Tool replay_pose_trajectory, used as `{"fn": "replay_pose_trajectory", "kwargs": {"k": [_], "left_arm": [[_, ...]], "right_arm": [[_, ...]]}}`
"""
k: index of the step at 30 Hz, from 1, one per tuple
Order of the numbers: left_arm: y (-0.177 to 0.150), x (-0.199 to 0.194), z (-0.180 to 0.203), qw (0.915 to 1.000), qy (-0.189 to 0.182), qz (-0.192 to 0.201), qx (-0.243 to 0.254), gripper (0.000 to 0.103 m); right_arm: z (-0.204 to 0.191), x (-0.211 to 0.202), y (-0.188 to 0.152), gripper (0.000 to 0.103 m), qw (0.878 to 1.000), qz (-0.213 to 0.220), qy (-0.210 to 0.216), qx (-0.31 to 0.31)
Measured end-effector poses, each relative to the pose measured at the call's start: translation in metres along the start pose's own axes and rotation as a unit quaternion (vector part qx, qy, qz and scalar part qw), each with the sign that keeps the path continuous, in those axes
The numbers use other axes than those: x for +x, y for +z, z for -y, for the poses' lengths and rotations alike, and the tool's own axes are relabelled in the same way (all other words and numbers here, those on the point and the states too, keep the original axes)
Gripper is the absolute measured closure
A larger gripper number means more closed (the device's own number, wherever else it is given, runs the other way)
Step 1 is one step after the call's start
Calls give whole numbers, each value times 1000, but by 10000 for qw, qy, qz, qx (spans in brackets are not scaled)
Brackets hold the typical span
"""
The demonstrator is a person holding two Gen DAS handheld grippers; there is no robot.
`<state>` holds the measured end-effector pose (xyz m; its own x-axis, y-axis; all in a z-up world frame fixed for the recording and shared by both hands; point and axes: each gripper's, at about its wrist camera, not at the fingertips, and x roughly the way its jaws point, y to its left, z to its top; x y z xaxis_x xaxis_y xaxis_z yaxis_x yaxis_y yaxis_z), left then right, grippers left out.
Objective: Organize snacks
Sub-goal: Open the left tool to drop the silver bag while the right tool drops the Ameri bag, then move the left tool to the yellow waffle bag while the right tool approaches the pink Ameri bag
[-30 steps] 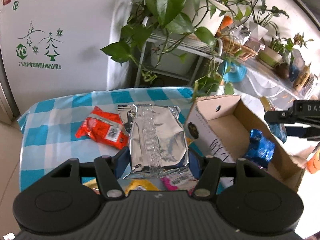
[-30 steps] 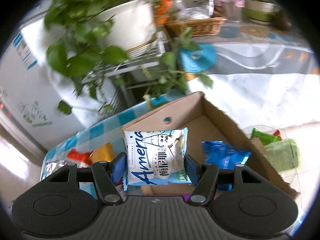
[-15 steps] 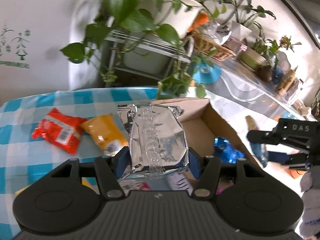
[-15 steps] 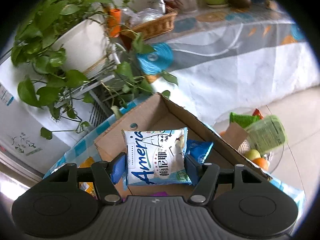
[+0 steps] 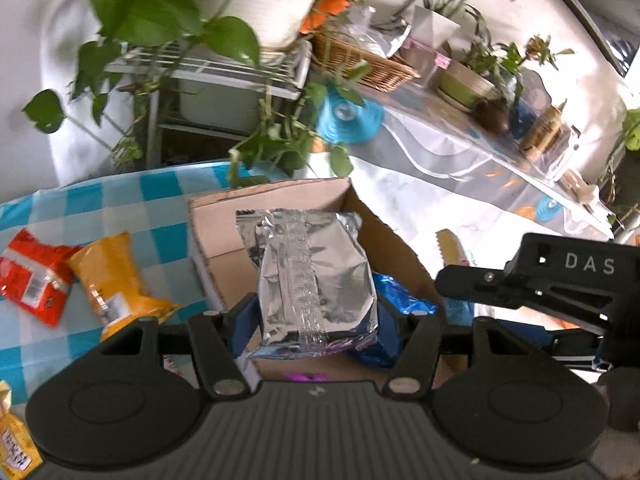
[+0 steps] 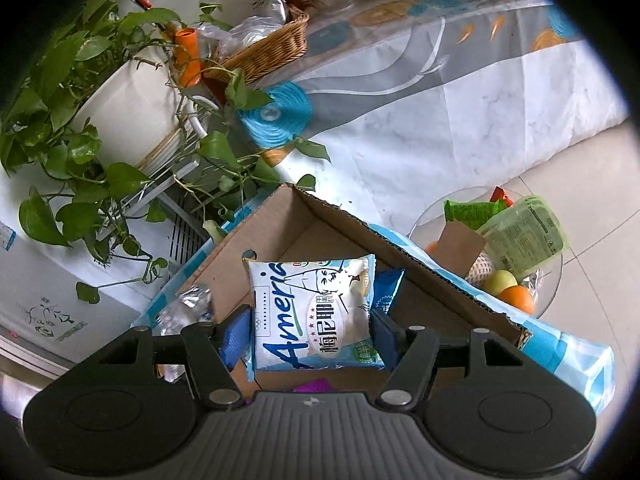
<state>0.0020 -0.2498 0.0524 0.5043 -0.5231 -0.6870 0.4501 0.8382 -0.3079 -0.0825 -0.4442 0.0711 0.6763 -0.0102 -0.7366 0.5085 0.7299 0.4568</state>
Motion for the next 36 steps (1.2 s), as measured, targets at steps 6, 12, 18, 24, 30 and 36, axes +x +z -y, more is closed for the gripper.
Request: {"fn": "replay_pose_trajectory", "kwargs": {"k": [6,12,18,24,30,36], "left_arm": [[6,-1,12,9997,58,104,232,34],[10,-11,8,9994,168,191,233,29],[11,-23,1,9993,166,258,190,29],[10,-37,-14,9993,211,274,168,27],[10,-59,-45,9985,432,292,179,25],[7,-81,-88,9969,694,340,-134,25]], "right_arm": [[1,0,1,25,9999,15,-23,98],[0,-1,2,22,9999,16,40,113],[4,-2,2,13,9995,62,128,288],[-1,-1,0,13,9996,35,199,196],[-26,-1,-7,13,9978,72,393,-529],[-53,3,-18,13,9917,12,679,-1093]]}}
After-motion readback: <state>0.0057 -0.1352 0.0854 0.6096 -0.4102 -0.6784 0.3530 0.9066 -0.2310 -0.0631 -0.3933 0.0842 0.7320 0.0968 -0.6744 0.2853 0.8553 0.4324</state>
